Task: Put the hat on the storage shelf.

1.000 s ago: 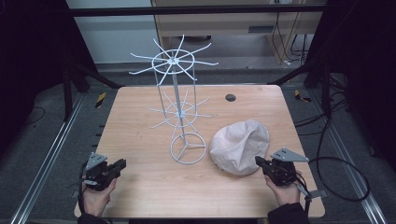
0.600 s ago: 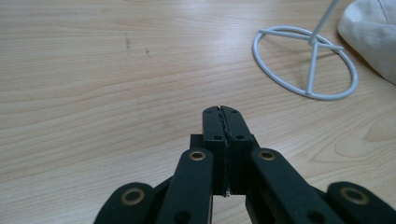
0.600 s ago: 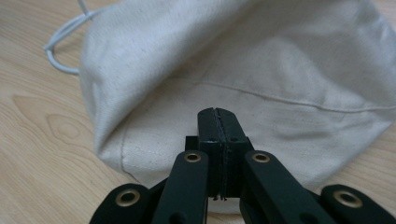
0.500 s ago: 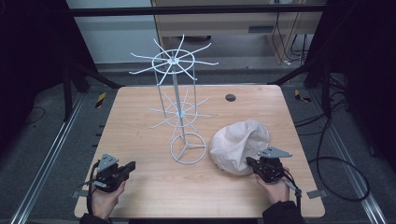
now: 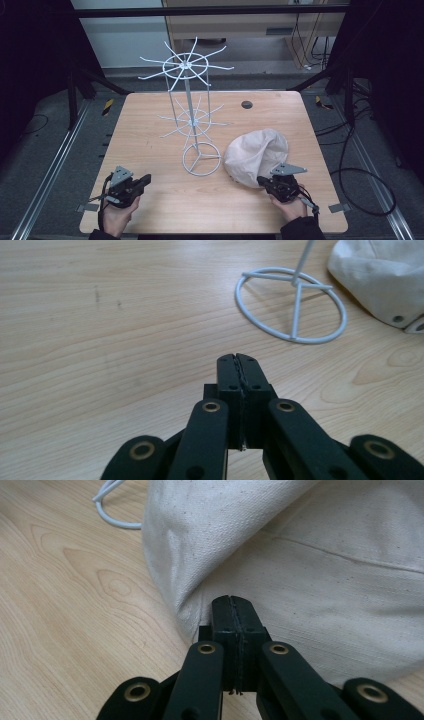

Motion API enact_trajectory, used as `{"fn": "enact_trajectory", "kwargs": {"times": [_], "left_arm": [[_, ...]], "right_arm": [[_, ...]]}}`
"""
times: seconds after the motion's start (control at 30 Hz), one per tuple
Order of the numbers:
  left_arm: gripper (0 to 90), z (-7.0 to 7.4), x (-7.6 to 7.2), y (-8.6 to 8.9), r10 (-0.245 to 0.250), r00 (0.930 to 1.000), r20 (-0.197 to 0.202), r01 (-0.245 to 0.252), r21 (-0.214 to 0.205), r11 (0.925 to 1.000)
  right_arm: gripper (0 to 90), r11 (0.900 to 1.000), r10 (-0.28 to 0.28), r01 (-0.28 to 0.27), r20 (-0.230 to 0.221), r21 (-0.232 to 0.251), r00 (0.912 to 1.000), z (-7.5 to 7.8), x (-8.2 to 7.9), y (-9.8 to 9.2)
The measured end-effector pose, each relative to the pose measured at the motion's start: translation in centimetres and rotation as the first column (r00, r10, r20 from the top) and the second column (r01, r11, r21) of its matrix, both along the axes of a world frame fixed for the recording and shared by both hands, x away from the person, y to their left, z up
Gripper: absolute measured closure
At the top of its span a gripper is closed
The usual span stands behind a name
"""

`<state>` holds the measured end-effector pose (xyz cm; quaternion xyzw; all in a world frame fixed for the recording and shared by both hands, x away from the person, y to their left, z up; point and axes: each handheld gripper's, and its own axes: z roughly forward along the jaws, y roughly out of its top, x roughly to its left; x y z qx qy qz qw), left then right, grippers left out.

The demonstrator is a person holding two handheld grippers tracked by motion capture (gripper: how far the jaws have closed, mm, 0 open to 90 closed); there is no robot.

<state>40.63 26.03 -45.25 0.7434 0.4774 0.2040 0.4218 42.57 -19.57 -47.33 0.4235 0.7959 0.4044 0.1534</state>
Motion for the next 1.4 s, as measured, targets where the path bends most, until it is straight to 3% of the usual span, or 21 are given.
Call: {"fn": "enact_trajectory", "kwargs": {"times": [0.1,0.3,0.5,0.73,0.9,1.1,1.27,1.4], "left_arm": [[89.6,0.0,0.0,-1.0,-0.022,0.9997,0.003,0.022,0.01,0.9997],[84.5,0.1,0.2,-4.2,-0.092,0.9956,0.017,0.091,0.036,0.9952],[70.5,0.6,0.4,-8.1,-0.171,0.984,0.049,0.169,0.038,0.9848],[57.2,0.6,1.5,-13.2,-0.245,0.9679,0.057,0.242,0.049,0.969],[52.1,0.8,2.6,-16.1,-0.276,0.9599,0.051,0.273,0.056,0.9605],[49.7,1.3,3.8,-19.0,-0.3,0.9509,0.074,0.297,0.058,0.9532],[47.3,1.6,5.2,-21.7,-0.312,0.9477,0.07,0.308,0.057,0.9497],[47.5,1.8,5.8,-23.1,-0.313,0.9475,0.065,0.31,0.053,0.9493]], "right_arm": [[90.0,1.0,-0.005,0.005,0.006,0.003,1.0,0.1,-0.1,0.0],[86.7,0.9976,-0.069,0.069,0.076,0.006,0.9947,0.8,-0.4,-1.7],[80.6,0.9879,-0.155,0.155,0.096,0.006,0.9833,0.8,-0.5,-4.0],[75.7,0.9815,-0.191,0.192,0.101,0.007,0.9763,0.5,-0.5,-4.9],[73.3,0.9842,-0.177,0.177,0.102,0.011,0.9789,0.5,-0.6,-4.6],[67.0,0.9921,-0.124,0.125,0.115,-0.002,0.9855,0.3,-1.1,-4.0],[58.9,0.9985,-0.053,0.051,0.127,0.02,0.9904,0.2,-2.1,-2.9],[54.9,0.9998,-0.008,0.007,0.111,0.016,0.9938,-0.3,-2.4,-2.0]]}}
